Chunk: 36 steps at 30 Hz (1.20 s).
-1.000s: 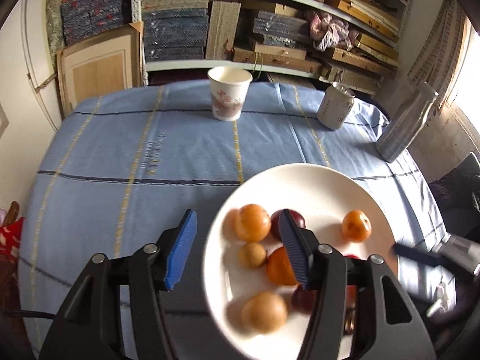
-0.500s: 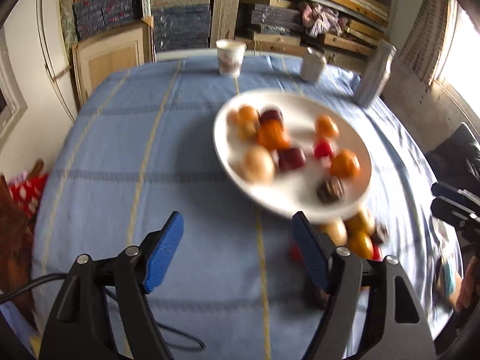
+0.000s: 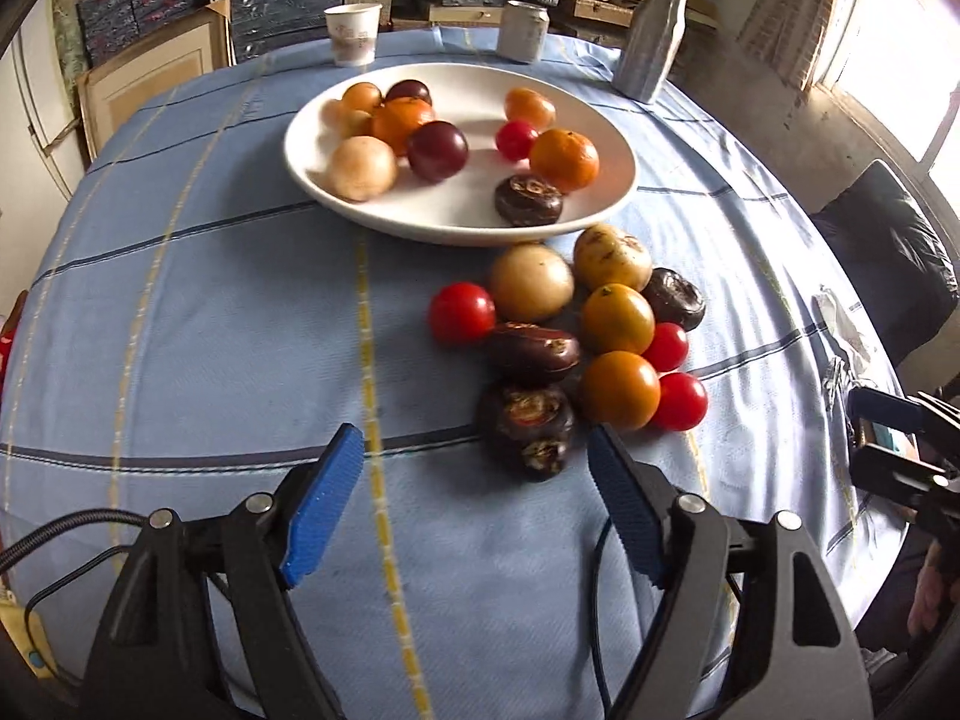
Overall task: Organize fruits
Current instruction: 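Withdraw both open grippers from the plate toward the fruit cluster, then grasp a dark brown mangosteen with the left gripper and lift it toward the plate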
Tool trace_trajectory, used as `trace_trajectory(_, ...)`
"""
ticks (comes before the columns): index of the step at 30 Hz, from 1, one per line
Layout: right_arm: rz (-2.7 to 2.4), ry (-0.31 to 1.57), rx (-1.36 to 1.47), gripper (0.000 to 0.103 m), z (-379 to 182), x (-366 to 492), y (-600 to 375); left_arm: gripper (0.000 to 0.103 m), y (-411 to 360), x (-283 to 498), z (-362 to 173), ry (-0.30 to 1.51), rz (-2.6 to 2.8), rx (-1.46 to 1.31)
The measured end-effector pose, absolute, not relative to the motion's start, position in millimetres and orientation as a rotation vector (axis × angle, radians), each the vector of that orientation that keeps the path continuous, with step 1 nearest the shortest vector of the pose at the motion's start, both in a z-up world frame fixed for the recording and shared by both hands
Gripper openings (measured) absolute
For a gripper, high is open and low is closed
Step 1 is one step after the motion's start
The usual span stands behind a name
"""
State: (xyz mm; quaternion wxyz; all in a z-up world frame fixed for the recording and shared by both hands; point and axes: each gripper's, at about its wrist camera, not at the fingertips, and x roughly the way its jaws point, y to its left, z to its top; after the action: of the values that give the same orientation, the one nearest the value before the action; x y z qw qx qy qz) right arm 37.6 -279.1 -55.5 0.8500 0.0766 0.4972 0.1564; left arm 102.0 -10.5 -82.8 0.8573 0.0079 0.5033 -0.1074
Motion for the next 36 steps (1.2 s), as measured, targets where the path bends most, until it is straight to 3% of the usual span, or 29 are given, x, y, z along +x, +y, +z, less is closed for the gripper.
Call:
trace_trajectory(7, 0.269, 1.038, 0.186, 0.084, -53.0, 25.9, -300.4, 0.075, -19.9, 114.1, -99.0, 1.085, -0.213, 0.05)
trace_trajectory(15, 0.243, 1.054, 0.197, 0.084, -56.8, 21.9, -309.1, 0.09, -19.7, 120.0, -106.4, 1.066, -0.19, 0.08)
trace_trajectory(28, 0.328, 1.06, 0.16, 0.084, -55.8, 33.0, -284.7, 0.087, 64.5, 100.1, -102.1, 1.074, 0.019, -0.02)
trace_trajectory(36, 0.311, 1.063, 0.156, 0.084, -55.0, 30.8, -287.7, 0.087, 34.1, 106.6, -101.2, 1.055, -0.073, 0.021)
